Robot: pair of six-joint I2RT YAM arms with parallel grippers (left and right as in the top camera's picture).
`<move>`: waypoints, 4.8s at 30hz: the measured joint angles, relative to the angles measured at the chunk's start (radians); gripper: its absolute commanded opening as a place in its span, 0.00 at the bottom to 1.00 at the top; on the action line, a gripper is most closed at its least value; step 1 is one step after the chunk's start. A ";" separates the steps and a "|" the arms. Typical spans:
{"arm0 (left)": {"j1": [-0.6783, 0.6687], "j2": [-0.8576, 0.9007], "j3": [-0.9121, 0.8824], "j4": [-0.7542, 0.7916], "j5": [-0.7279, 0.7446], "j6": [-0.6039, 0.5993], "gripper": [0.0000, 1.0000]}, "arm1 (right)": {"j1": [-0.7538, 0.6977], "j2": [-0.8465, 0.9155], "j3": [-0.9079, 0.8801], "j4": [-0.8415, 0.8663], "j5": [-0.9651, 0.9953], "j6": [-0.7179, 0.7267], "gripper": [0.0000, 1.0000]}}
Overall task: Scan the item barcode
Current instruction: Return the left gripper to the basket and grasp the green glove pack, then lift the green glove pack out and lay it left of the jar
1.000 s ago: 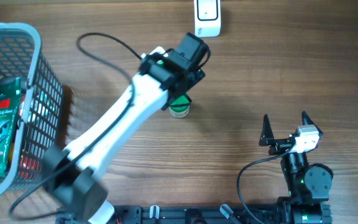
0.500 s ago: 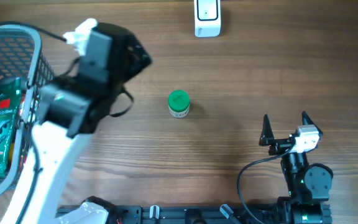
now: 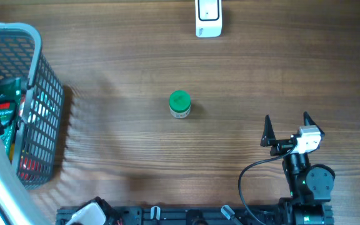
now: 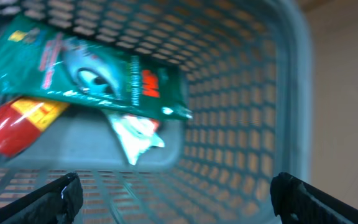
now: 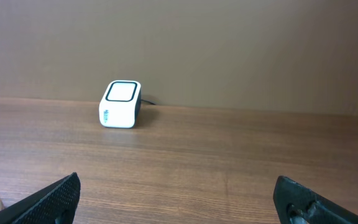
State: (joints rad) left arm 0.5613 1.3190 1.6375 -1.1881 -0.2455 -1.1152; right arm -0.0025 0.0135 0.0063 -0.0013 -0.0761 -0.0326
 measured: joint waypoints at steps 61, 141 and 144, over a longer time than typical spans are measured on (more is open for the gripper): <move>0.141 0.333 -0.363 0.407 -0.089 -0.030 0.04 | 0.000 0.000 0.000 0.000 0.000 0.000 1.00; -0.679 -0.041 -0.005 0.245 0.118 0.885 1.00 | 0.000 0.000 0.000 0.000 0.000 0.000 1.00; -0.586 -0.125 0.001 0.226 -0.028 0.731 1.00 | 0.000 0.000 0.000 0.000 0.000 0.000 1.00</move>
State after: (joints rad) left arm -0.0242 1.1938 1.6386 -0.9623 -0.2733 -0.3840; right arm -0.0025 0.0135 0.0063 -0.0013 -0.0761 -0.0326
